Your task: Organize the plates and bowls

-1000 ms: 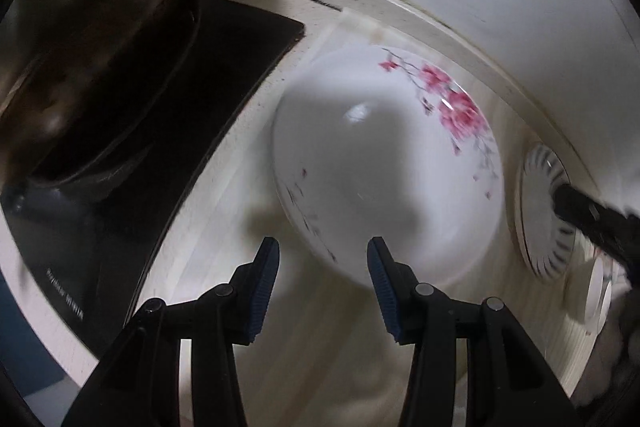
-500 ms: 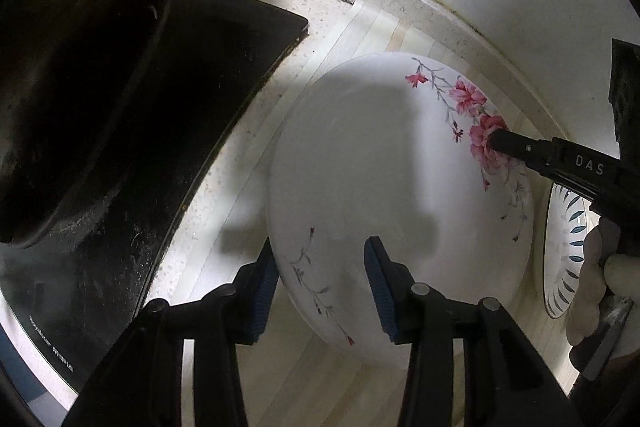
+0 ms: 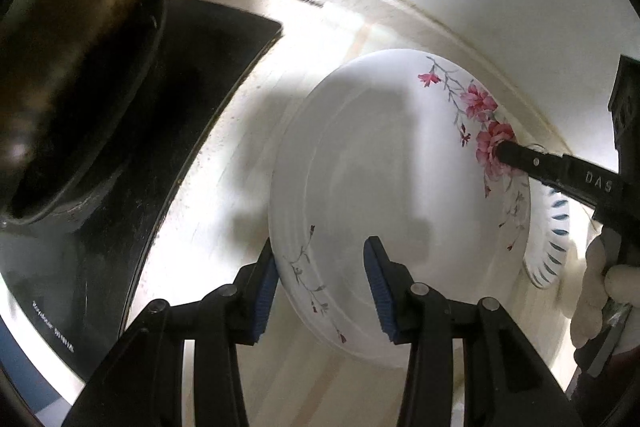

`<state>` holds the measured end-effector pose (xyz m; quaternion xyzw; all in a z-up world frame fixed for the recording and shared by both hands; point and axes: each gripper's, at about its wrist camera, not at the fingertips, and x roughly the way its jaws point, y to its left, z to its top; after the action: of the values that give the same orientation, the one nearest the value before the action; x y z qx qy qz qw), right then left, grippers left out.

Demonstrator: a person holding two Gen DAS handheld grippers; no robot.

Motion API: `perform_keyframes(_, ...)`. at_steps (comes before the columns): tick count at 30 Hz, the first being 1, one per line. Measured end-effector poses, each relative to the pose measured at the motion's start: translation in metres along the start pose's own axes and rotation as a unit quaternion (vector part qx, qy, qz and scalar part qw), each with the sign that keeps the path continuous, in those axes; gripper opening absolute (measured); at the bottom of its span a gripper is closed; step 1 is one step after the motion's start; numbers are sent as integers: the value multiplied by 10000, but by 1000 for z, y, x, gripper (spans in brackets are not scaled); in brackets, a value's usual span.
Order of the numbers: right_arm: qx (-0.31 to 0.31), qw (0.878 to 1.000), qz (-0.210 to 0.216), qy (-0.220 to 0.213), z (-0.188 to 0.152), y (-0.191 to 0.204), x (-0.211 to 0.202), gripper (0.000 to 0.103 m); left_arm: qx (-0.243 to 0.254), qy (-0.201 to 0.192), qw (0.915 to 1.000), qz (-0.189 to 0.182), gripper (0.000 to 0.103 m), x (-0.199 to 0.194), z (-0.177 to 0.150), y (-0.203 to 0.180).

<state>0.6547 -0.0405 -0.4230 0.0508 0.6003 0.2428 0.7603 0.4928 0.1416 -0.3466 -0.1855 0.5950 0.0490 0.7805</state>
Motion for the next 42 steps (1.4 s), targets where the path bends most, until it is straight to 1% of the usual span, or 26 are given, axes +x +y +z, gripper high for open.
perform_keyframes(5,158,9997,83,-141,-26,-8,-40,18,298,-108,9995,-93,40,-28,-10,-20)
perform_keyframes(8,330,9991,131,-220,-51,-15,-67,18,483,-118,9986,-181,40,-42,-18,-34)
perform_keyframes(10,449,9985,141,-263,-73,-21,-86,18,659,-132,9975,-230,40,-51,-29,-47)
perform_keyframes(14,732,9968,150,-300,-117,-35,-114,18,987,-43,9946,-315,40,-55,-50,-70)
perform_keyframes(16,936,9951,155,-294,-138,-50,-128,18,1193,12,9924,-312,40,-55,-64,-83)
perform_keyframes(21,1341,9907,96,-229,-192,-82,-155,18,1491,292,9877,-362,40,-46,-97,-105)
perform_keyframes(23,1513,9882,112,-210,-208,-95,-159,18,1619,431,9851,-385,40,-41,-109,-116)
perform_keyframes(27,1800,9836,60,-138,-245,-116,-162,18,1899,639,9793,-290,40,-21,-124,-129)
perform_keyframes(30,1901,9817,23,-66,-263,-128,-159,18,1979,794,9768,-215,40,-10,-135,-133)
perform_keyframes(35,1959,9806,-26,39,-275,-136,-146,18,2138,986,9719,23,40,6,-143,-136)
perform_keyframes(42,1896,9816,-102,190,-279,-136,-135,18,2369,1041,9655,284,40,14,-148,-143)
